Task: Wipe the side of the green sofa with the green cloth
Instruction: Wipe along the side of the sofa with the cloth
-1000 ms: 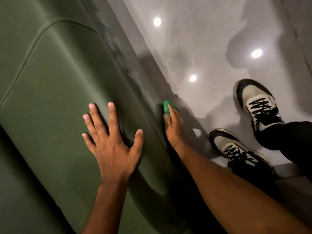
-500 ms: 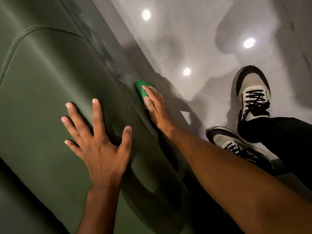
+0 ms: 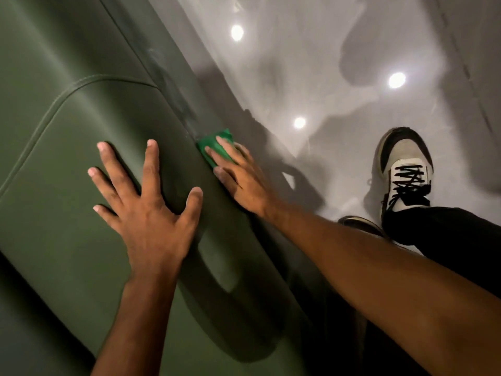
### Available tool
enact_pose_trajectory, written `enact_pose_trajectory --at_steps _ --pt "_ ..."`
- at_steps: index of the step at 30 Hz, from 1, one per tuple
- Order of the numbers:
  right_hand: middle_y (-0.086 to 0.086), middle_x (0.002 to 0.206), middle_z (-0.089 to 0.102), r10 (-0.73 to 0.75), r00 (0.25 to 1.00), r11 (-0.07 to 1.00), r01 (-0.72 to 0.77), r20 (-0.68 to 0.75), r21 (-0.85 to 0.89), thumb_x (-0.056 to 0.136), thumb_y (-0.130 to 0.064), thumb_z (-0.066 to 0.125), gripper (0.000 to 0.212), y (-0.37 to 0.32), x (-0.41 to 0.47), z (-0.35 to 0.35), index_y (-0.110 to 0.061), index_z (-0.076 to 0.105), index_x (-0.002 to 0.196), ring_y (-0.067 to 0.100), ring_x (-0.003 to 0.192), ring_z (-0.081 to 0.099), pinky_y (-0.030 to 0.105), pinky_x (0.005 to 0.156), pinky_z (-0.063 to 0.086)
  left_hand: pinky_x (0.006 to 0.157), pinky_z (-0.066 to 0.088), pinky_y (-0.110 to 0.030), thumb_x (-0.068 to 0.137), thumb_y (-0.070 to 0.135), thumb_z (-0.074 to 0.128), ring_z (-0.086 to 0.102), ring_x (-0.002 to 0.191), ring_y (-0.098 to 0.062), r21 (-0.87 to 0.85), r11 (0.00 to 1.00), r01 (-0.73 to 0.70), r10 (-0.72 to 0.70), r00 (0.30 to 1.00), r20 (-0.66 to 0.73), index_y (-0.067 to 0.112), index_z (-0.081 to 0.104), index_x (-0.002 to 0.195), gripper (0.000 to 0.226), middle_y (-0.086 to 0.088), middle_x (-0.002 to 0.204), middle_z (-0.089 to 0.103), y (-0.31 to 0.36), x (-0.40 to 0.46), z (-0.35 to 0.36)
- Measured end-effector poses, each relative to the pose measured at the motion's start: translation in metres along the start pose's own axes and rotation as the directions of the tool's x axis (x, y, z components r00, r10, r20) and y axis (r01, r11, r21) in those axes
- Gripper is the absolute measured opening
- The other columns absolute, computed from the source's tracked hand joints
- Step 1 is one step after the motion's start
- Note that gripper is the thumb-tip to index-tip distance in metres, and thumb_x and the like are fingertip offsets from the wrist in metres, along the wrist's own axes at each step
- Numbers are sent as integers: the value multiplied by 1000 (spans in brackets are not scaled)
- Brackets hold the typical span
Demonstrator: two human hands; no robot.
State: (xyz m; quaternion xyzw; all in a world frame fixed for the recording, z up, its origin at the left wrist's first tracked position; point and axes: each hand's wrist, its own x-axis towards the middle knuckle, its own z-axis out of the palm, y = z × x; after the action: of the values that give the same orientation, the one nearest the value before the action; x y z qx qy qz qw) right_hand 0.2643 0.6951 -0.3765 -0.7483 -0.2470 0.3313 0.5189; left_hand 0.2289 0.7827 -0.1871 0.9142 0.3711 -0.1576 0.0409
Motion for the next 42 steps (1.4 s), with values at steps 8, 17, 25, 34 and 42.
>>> enact_pose_trajectory --at_steps 8,17,25,34,42 --pt "9 160 30 403 913 886 -407 63 224 105 -25 39 45 32 7 6 -19 34 150 26 149 26 35 124 15 109 11 -76 76 58 62 -8 153 -40 35 999 9 -10 1000 15 46 18 155 91 -4 168 -11 2 5 -5" --pt "-1 158 33 32 997 999 -32 -66 -7 103 -42 26 44 -7 18 10 -35 35 146 21 144 23 38 120 20 110 10 -75 80 53 61 -10 152 -40 72 997 -12 11 1000 19 43 18 154 86 -4 167 -14 4 56 -20" --pt "12 156 38 285 956 942 -266 -74 203 105 -24 37 42 15 63 11 -17 41 146 27 147 30 50 120 23 107 14 -76 77 53 59 -5 152 -41 82 997 -15 18 999 -34 43 22 153 85 -6 168 -8 2 59 -16" --pt "-5 161 28 78 997 984 -75 -12 161 104 -35 33 50 -26 14 -2 -34 21 152 4 149 15 24 124 9 109 14 -75 79 54 58 -8 152 -40 97 995 -1 -2 999 32 41 20 155 86 -4 167 -13 5 58 -22" --pt "12 162 24 -60 998 998 61 31 -11 104 -31 31 49 -15 68 -4 -25 24 152 30 149 23 48 123 16 106 23 -74 82 59 52 -1 151 -45 198 980 -17 13 1000 24 39 16 156 84 -10 167 -10 2 58 -21"
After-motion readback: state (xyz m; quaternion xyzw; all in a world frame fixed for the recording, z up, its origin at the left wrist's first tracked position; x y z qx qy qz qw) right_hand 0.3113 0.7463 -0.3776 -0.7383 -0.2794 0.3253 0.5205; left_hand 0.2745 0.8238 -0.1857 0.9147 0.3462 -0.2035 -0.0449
